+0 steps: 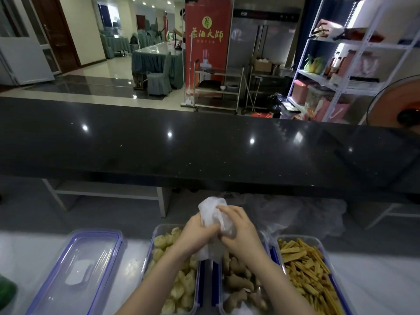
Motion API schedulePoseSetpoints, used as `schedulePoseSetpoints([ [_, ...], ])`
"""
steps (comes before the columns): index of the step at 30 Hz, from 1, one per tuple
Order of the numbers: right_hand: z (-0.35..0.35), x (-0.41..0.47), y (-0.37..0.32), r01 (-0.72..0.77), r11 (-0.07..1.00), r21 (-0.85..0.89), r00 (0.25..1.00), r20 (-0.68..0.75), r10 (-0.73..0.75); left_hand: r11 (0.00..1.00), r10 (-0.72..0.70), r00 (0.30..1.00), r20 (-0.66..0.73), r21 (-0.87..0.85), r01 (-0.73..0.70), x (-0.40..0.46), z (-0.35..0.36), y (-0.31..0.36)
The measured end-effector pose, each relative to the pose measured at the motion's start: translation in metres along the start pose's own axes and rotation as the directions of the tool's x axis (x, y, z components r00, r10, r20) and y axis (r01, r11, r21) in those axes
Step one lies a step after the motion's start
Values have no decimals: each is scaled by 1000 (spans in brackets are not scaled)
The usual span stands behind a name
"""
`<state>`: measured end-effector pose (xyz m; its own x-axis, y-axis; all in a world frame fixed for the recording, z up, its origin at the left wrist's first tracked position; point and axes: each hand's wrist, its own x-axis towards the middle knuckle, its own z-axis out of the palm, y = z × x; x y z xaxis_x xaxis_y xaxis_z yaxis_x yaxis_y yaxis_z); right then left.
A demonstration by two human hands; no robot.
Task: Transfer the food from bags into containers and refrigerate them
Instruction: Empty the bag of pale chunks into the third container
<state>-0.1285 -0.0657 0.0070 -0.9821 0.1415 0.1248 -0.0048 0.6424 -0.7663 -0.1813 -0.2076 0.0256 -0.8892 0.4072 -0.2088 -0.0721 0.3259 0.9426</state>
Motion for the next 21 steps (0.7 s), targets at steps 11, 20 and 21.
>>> schedulePoseSetpoints([
  [11, -1, 58, 24, -594, 803, 47, 790, -155, 593, 863, 253, 920, -299, 499, -75, 1, -53, -70],
  [20, 9, 35, -2, -370, 902, 223, 855, -297, 425, 600, 187, 979, -75, 799, -53, -30, -46, -101],
  [21, 10, 31, -2, -333, 912, 240, 852, -338, 400, 611, 195, 977, -83, 790, -55, -34, -45, -101],
])
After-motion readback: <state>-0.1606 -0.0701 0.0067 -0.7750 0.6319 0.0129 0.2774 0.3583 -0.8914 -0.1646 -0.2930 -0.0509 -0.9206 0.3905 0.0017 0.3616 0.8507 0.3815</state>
